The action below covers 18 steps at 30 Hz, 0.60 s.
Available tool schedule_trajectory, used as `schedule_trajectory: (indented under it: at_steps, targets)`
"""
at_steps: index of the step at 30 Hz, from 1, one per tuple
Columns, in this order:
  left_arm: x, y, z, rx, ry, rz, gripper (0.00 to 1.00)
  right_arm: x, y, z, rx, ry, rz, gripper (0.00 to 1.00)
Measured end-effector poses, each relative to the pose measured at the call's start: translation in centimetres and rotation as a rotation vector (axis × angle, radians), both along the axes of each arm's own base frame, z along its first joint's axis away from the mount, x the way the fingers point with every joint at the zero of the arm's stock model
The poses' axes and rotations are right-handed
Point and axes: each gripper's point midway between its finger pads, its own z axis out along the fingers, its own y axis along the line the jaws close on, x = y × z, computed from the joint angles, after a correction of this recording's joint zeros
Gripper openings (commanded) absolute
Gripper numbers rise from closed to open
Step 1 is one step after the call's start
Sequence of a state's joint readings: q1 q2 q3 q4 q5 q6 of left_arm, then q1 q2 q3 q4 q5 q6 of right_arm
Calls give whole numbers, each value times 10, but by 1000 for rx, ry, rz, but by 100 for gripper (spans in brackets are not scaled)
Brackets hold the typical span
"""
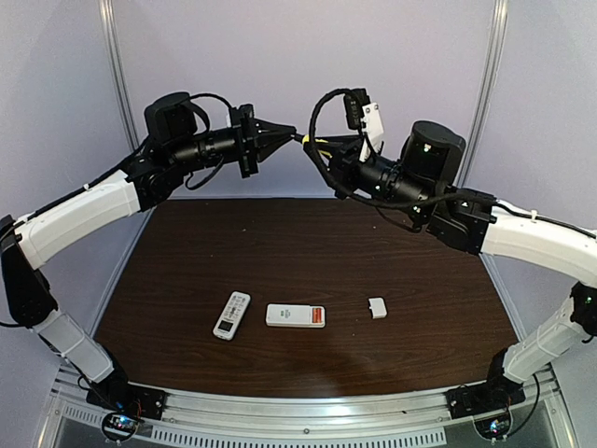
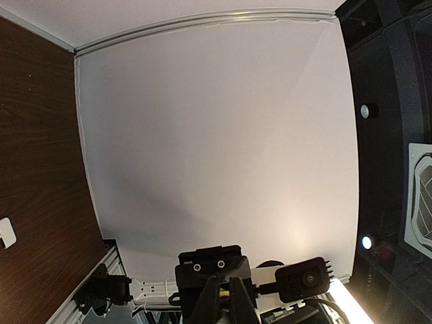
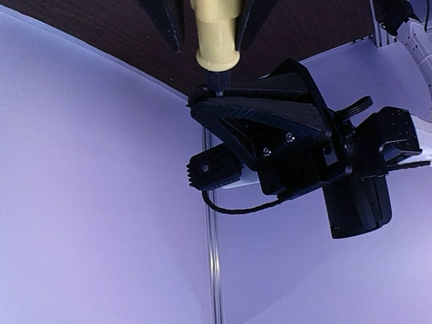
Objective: Unload the batteries from the remote control
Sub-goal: Pass from the left arm to the right
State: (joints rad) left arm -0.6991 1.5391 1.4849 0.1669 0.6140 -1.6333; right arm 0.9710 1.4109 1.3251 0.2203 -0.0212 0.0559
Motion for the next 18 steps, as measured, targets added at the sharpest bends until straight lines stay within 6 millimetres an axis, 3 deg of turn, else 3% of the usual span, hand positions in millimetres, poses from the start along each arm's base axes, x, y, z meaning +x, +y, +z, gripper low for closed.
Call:
schedule_trajectory:
  at_steps: [5,10,13,18]
  targets:
    - [-2,3,3,-9,-1,0,0,-5,5,3,8,-2,33,0]
    - [-4,6,1,-10,-1,6,0,-7,7,2,13,13,43,0]
    - [-4,6,-2,-8,6,7,10,-7,8,-1,14,29,46,0]
    - [-5,7,-12,32,-5,13,41,-7,0,-10,13,67,26,0]
